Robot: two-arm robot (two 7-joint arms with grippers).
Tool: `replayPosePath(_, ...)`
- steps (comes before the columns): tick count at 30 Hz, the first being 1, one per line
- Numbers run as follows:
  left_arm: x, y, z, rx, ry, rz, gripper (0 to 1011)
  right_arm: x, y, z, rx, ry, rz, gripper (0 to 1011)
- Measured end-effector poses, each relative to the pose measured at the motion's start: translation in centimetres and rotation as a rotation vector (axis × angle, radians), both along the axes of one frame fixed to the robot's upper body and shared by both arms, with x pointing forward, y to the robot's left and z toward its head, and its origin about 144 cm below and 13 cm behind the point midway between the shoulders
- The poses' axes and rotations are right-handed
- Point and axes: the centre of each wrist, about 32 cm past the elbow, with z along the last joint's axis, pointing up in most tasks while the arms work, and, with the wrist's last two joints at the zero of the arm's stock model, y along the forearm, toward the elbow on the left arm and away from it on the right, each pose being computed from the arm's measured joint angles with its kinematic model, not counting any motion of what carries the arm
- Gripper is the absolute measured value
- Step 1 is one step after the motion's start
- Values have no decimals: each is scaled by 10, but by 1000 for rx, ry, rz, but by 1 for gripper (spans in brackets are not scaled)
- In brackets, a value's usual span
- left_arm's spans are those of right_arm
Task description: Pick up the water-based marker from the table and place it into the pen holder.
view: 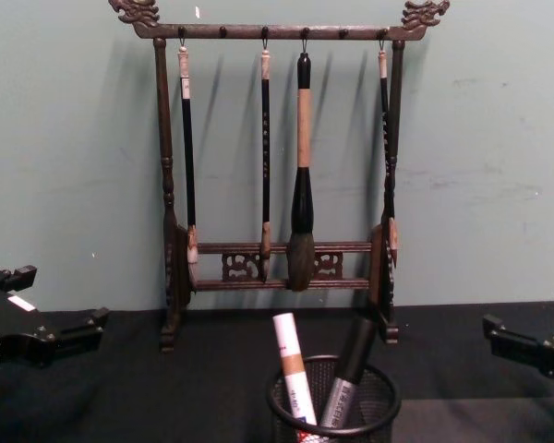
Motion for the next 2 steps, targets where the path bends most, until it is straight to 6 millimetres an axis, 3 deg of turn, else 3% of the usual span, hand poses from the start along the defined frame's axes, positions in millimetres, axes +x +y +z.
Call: replayPosePath(2, 0, 0, 0, 0, 0, 0, 1001, 0, 0, 0, 0, 0, 0, 1002)
